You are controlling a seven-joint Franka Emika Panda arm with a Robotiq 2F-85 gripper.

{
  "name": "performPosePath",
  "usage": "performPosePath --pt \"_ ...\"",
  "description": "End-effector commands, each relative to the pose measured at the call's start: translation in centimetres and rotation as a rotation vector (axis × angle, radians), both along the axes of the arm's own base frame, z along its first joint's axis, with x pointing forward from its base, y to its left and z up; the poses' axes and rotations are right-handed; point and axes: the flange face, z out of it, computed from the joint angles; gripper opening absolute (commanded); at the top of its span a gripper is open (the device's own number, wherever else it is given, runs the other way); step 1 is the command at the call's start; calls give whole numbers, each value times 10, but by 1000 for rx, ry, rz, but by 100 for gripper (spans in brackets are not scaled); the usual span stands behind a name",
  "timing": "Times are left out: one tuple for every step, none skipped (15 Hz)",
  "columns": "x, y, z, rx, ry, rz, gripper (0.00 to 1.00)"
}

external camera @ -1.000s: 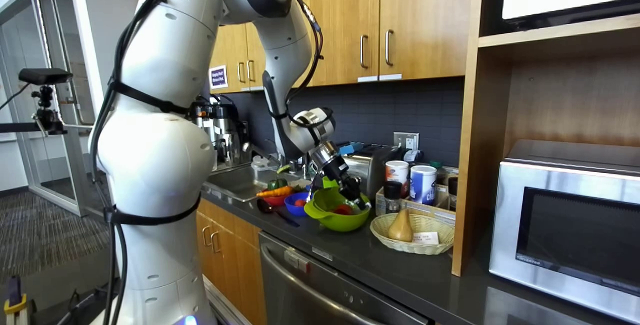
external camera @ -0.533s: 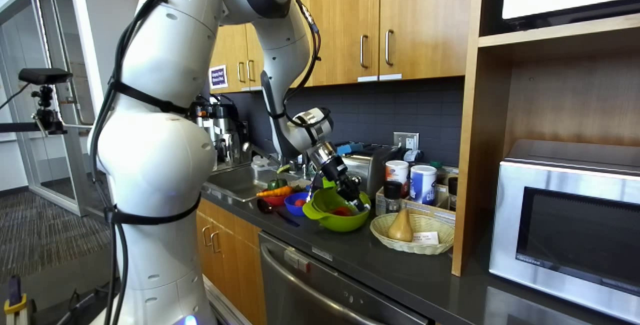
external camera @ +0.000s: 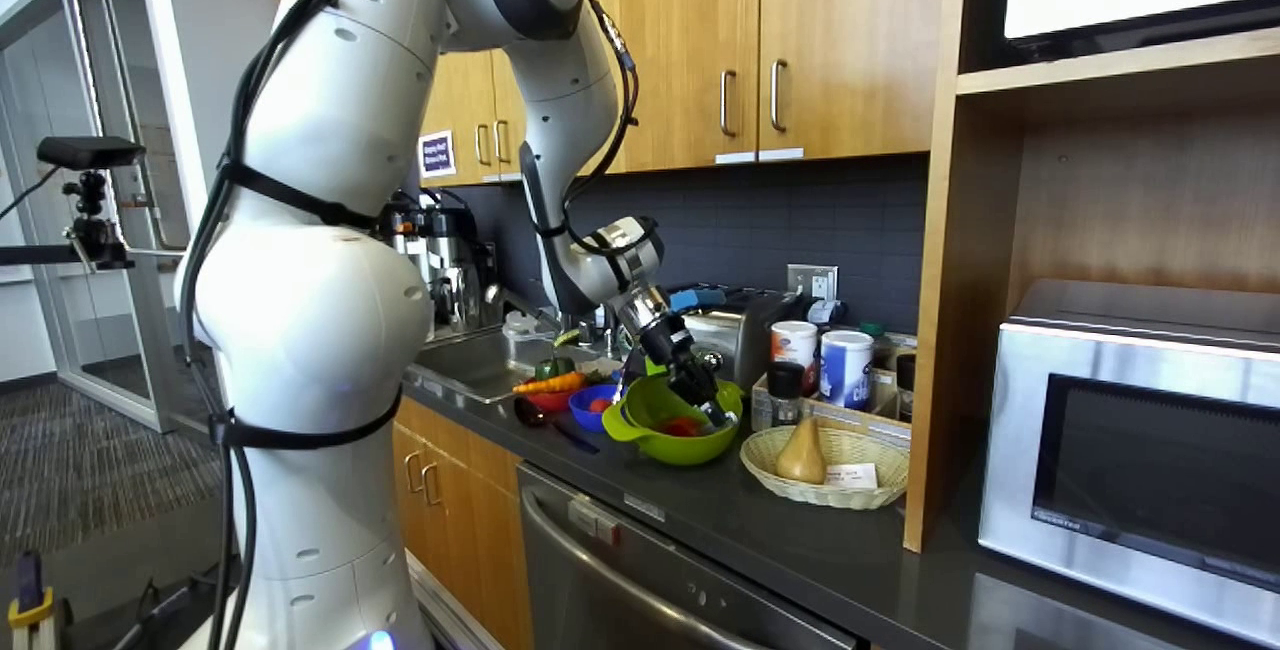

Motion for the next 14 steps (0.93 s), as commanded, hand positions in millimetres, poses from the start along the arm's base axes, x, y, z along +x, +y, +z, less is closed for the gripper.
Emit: performPosePath --pt "-6 2 -8 -20 43 -45 1" --pt "-7 2 -8 -25 58 -57 1" --pt "-9 2 -8 -29 70 -69 1" --pt "-10 2 -8 -33 77 -80 1" --pt "-11 2 -8 -36 84 -87 1" --pt "-12 3 -8 -36 89 -94 1" --pt "-13 3 -8 -37 93 -98 1" --pt "-13 3 -8 -37 98 -103 1" --pt "-13 3 -8 -37 102 -107 1" --pt "-13 4 -8 -36 104 -111 1" --pt "-13 4 -8 -36 106 -113 1" --pt "-13 4 -8 -35 109 -116 1" --pt "-13 4 -8 -35 112 -119 1" --pt "-12 4 -7 -34 117 -120 1"
